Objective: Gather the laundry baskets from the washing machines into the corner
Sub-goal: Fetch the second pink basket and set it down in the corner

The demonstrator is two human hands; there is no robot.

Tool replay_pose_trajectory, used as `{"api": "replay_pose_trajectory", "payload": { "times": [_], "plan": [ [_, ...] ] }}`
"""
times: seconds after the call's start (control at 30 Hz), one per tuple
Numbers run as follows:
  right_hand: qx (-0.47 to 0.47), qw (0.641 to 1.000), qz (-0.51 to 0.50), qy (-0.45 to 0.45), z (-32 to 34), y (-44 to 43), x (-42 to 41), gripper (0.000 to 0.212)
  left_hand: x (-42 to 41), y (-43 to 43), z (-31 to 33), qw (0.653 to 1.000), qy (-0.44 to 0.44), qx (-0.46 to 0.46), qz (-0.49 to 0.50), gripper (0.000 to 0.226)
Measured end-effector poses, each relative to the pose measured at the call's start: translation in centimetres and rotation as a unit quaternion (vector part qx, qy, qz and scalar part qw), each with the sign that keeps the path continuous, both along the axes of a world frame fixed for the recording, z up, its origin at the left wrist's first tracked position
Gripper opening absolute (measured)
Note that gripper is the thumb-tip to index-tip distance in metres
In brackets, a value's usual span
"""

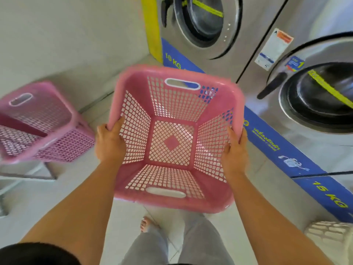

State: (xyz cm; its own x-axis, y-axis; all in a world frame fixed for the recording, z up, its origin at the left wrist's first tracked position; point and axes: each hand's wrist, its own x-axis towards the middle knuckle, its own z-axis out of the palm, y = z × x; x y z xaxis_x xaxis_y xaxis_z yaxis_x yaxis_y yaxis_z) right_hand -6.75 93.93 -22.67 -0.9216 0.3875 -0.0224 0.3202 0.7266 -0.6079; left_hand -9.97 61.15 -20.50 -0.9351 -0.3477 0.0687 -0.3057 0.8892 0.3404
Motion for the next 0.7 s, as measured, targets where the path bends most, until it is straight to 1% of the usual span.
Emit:
{"api": "replay_pose_trajectory", "payload": {
  "times": [0.17, 0.33, 0.47, 0.57, 0.7],
  "plan": [
    [-0.003, 0.993, 0.095, 0.073, 2.8, -10.3, -2.8, 0.059, 4.1, -10.5, 2.7, 0.995, 0.051, 0.016, 0.089, 0.059],
    [0.009, 0.977, 0.172, 0.125, 5.2, -20.4, -4.9, 0.056, 7.1, -19.6, 5.7, 0.98, 0.096, 0.029, 0.174, 0.063],
    [-0.004, 0.963, 0.204, 0.177, 7.5, -27.2, -6.9, 0.056, 8.1, -25.3, 7.5, 0.957, 0.155, 0.035, 0.242, 0.064],
    [-0.011, 0.946, 0.239, 0.22, 8.6, -32.0, -8.6, 0.055, 8.6, -28.9, 7.7, 0.936, 0.213, 0.019, 0.279, 0.067],
    [-0.018, 0.931, 0.271, 0.244, 9.4, -38.4, -11.7, 0.052, 8.1, -33.8, 7.6, 0.913, 0.24, 0.019, 0.329, 0.064]
  ]
}}
